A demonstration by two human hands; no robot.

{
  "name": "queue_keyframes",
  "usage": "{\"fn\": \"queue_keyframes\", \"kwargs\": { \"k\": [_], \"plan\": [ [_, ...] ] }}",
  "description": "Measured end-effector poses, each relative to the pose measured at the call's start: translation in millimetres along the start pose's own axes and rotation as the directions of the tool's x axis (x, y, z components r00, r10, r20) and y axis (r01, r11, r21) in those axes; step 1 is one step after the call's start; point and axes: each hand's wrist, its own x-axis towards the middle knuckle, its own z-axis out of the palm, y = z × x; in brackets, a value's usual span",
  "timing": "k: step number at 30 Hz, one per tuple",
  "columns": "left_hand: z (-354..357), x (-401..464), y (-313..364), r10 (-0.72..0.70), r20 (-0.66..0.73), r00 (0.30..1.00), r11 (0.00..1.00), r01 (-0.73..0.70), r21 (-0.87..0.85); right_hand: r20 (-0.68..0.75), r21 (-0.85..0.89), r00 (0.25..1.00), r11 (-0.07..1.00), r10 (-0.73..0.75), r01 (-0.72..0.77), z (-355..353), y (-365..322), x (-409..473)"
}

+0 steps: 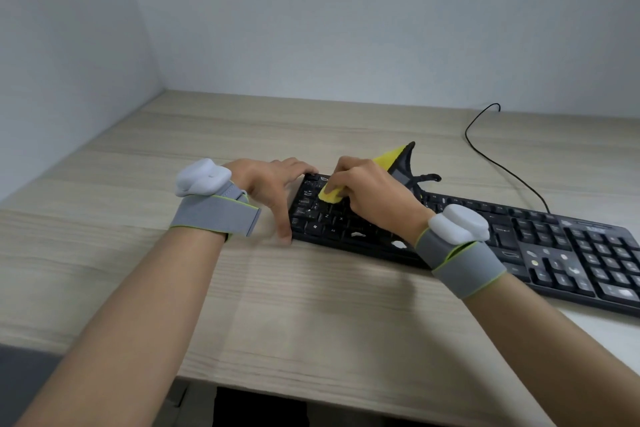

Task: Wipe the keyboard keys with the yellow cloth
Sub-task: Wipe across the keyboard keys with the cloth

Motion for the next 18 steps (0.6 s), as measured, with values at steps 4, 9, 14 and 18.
{"fn": "queue_keyframes", "kwargs": {
  "k": [4,9,14,18],
  "plan": [
    [3.9,-2.5,-6.1,0.018,-0.007,1.0,0.991,-0.019,-0.132,-0.054,-0.038,0.987,0.987,0.152,-0.154,3.5,3.5,20.0],
    [4.5,-4.6,-6.6,0.006,-0.005,1.0,0.983,-0.007,-0.184,-0.018,-0.028,0.992,0.991,0.129,-0.129,9.7,-2.6,31.3],
    [6.8,-5.6,-7.8,0.01,-0.016,1.0,0.979,-0.013,-0.205,0.017,0.025,0.999,0.999,0.047,-0.047,4.0,6.6,16.5],
    [6.8,-6.6,-7.1,0.004,-0.016,1.0,0.974,-0.007,-0.226,-0.022,-0.002,0.991,0.992,0.129,-0.129,7.3,4.3,35.1]
  ]
}}
